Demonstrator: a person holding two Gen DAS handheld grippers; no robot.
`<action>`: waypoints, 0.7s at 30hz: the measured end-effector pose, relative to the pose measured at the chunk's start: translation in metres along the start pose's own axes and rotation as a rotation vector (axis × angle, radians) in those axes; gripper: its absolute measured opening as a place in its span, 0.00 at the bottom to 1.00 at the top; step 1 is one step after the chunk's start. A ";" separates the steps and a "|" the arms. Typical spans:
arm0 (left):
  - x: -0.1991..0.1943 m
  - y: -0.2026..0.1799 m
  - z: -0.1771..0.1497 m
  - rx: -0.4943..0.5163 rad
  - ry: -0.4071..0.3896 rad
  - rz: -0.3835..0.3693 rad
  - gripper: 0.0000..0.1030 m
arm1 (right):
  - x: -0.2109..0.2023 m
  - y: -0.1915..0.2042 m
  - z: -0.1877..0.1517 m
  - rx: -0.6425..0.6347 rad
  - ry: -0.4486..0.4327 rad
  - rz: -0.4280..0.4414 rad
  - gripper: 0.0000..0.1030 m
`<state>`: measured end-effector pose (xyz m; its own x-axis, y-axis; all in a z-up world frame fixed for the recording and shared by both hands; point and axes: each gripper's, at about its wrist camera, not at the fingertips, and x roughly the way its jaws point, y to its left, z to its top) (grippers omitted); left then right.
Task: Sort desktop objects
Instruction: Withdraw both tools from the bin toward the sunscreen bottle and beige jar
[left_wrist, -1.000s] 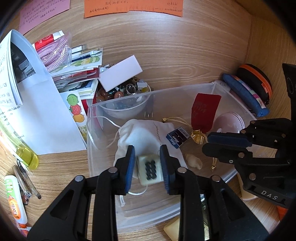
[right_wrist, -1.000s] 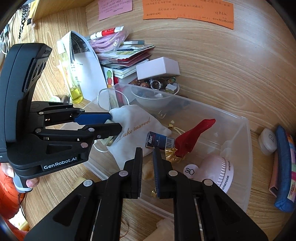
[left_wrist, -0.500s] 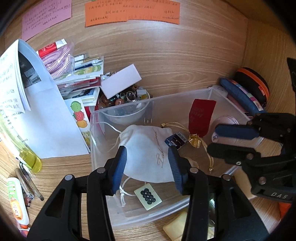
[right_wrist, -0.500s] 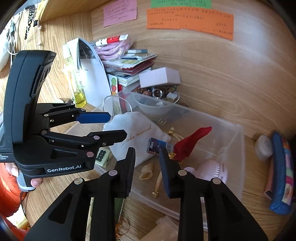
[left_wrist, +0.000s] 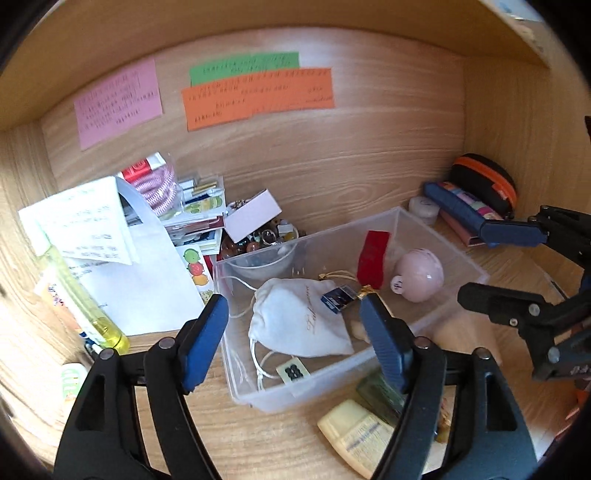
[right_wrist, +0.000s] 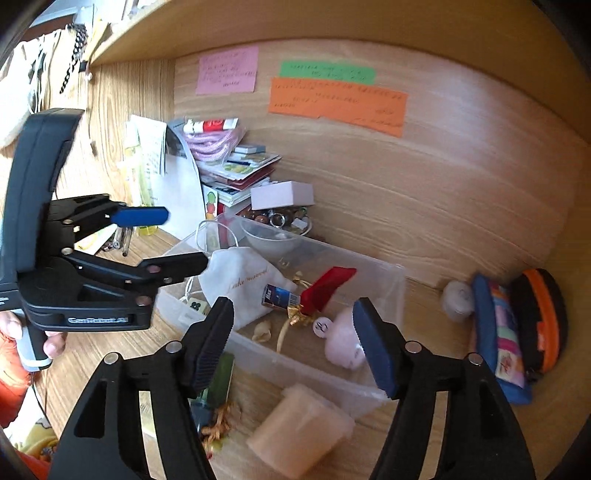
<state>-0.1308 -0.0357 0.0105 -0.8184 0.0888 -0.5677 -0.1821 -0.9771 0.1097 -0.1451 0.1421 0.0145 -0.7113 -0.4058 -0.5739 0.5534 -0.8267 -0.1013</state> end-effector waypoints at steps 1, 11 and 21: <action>-0.006 -0.002 -0.002 0.001 -0.003 -0.005 0.75 | -0.004 0.000 -0.002 0.006 -0.003 -0.003 0.62; -0.016 -0.015 -0.035 -0.012 0.080 -0.042 0.83 | -0.035 -0.005 -0.031 0.045 -0.003 -0.032 0.71; 0.009 -0.026 -0.081 -0.009 0.247 -0.061 0.83 | -0.011 -0.013 -0.070 0.070 0.106 -0.036 0.74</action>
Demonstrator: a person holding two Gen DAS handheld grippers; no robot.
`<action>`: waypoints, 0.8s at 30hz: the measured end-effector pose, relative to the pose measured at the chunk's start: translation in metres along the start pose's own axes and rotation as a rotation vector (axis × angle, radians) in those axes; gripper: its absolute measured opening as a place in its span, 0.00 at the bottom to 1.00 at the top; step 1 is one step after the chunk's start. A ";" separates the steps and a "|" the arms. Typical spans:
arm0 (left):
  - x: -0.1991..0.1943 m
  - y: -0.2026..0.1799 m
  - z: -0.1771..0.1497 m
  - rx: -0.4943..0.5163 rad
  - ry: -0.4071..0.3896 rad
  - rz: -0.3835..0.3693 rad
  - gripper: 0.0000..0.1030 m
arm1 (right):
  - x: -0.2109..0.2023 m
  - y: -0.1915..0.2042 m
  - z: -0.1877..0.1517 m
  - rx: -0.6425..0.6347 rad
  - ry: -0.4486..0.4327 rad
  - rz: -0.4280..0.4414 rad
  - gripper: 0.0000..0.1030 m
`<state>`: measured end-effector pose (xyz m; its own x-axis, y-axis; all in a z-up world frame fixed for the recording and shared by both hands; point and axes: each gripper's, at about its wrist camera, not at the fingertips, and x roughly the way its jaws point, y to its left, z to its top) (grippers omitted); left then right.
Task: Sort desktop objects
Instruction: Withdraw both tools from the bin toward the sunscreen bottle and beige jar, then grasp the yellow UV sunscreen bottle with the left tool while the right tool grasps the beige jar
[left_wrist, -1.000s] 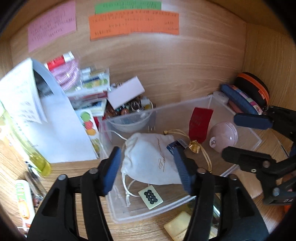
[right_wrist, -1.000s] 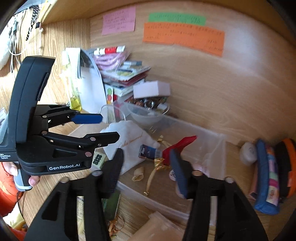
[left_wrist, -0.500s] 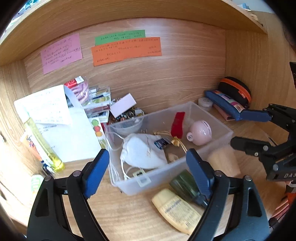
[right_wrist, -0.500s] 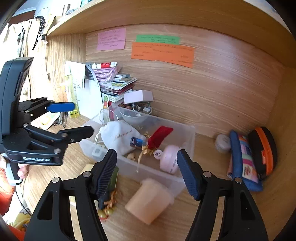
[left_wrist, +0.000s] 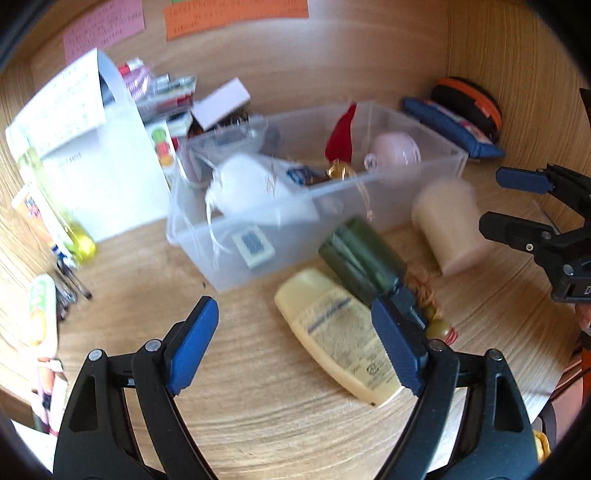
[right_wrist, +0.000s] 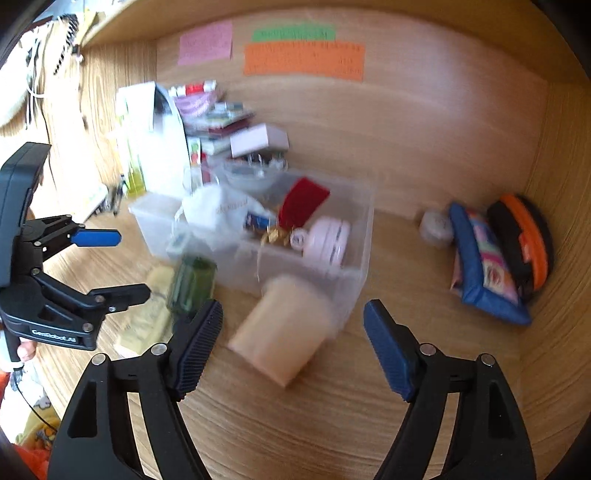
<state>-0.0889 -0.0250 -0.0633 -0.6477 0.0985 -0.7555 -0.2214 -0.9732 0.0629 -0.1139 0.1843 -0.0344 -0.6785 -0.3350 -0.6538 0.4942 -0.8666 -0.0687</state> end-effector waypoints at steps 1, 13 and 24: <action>0.003 -0.001 -0.003 0.001 0.015 -0.012 0.83 | 0.004 -0.001 -0.003 0.005 0.012 0.005 0.74; 0.010 -0.002 -0.007 -0.022 0.045 -0.091 0.83 | 0.035 -0.004 -0.012 0.047 0.100 0.091 0.82; 0.020 -0.007 -0.005 0.001 0.080 -0.094 0.83 | 0.068 -0.002 -0.008 0.072 0.165 0.074 0.81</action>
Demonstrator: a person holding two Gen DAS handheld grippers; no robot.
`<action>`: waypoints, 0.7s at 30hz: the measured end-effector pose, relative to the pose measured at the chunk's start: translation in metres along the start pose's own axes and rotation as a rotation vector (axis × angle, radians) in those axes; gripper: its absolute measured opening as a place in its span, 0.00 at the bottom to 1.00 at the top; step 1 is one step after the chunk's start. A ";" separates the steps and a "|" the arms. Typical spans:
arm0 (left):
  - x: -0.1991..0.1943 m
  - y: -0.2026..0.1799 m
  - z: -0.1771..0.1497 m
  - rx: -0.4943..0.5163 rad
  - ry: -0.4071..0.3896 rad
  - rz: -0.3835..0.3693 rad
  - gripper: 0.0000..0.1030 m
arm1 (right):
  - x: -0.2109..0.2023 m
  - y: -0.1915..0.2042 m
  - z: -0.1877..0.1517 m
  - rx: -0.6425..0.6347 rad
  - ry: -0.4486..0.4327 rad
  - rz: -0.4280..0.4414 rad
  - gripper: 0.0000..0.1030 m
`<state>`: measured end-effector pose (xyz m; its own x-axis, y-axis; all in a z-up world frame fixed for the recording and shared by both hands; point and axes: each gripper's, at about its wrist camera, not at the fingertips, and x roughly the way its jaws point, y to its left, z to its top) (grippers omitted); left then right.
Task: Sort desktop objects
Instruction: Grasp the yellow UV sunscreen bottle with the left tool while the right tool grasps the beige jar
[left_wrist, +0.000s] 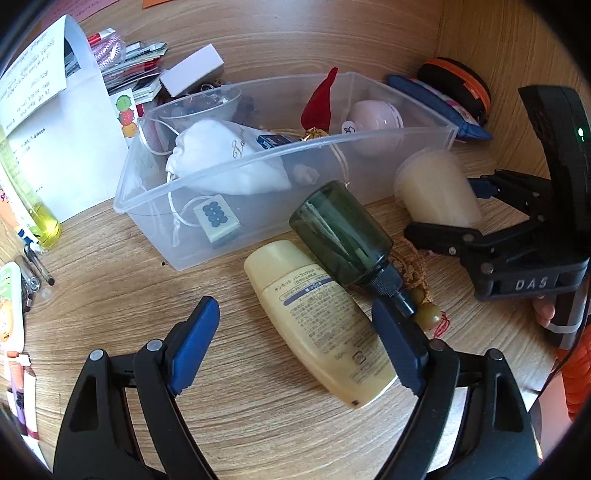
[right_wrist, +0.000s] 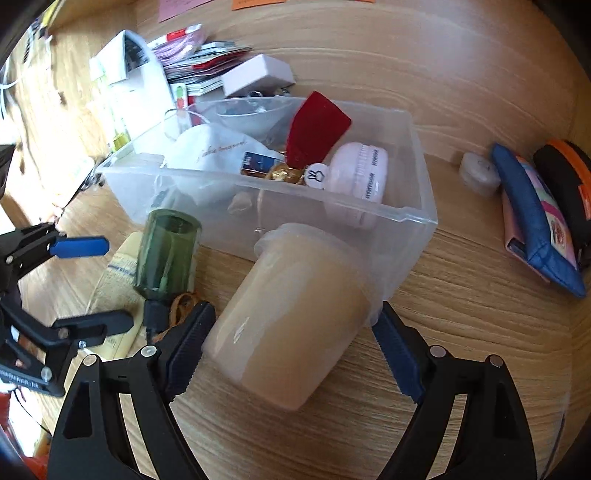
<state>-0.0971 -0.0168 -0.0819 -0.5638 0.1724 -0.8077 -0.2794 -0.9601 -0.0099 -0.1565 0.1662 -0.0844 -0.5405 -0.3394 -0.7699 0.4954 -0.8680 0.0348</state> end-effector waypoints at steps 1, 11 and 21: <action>0.003 0.000 0.000 0.004 0.008 0.007 0.81 | 0.001 -0.002 0.000 0.011 0.003 0.006 0.80; 0.010 0.002 0.001 -0.007 0.030 0.017 0.50 | 0.003 -0.004 0.001 0.032 -0.003 0.023 0.79; 0.002 0.008 -0.005 -0.020 0.012 0.073 0.48 | -0.007 -0.004 -0.001 0.020 -0.048 0.030 0.79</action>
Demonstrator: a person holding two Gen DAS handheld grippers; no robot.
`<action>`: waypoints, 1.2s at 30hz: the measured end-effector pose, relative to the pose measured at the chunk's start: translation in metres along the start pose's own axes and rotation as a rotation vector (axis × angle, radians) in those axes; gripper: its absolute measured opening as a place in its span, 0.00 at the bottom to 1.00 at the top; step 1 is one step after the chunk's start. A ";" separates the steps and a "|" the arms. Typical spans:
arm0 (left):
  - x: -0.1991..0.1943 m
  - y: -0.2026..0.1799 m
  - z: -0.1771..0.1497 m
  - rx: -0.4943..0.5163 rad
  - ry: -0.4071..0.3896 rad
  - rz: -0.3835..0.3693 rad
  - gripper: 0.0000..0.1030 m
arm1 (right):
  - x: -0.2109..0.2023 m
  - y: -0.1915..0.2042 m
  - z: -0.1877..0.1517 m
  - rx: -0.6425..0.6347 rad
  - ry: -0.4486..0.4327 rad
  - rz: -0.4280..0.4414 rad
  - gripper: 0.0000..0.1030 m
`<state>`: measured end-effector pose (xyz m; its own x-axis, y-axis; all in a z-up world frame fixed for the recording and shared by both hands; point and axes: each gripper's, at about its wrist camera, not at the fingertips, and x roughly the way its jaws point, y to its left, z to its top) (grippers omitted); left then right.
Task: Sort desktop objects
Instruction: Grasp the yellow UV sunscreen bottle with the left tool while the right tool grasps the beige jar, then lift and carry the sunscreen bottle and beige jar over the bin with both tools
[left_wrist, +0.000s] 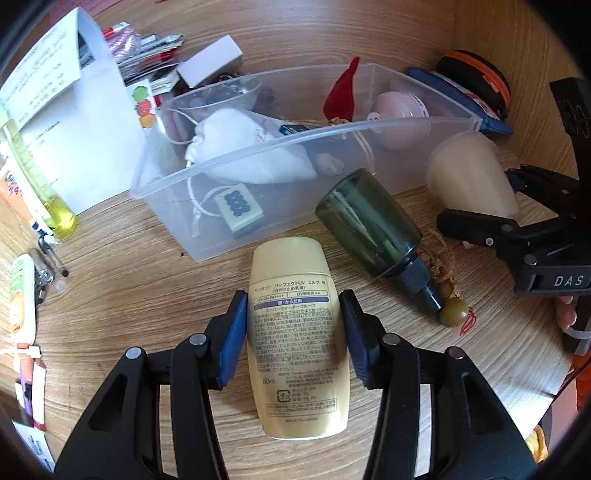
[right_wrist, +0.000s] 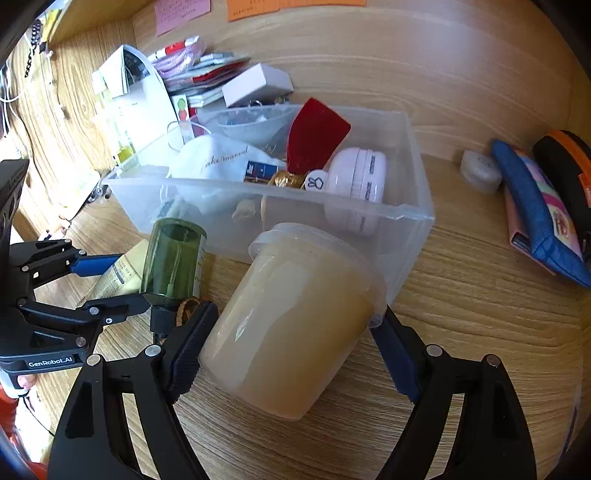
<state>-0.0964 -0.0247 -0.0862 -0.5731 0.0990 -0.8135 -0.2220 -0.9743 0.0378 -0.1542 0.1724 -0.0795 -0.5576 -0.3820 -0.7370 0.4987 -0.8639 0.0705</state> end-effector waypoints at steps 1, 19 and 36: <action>-0.002 0.001 0.000 -0.007 -0.007 0.000 0.48 | -0.001 0.000 0.000 -0.001 -0.007 -0.003 0.79; -0.053 0.023 0.000 -0.103 -0.144 -0.024 0.36 | -0.031 -0.001 0.007 0.016 -0.088 0.035 0.79; -0.089 0.034 0.016 -0.108 -0.252 -0.041 0.26 | -0.067 0.014 0.030 -0.031 -0.153 -0.012 0.79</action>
<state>-0.0653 -0.0633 -0.0034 -0.7466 0.1733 -0.6423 -0.1717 -0.9830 -0.0656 -0.1300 0.1765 -0.0095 -0.6571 -0.4189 -0.6267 0.5103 -0.8591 0.0393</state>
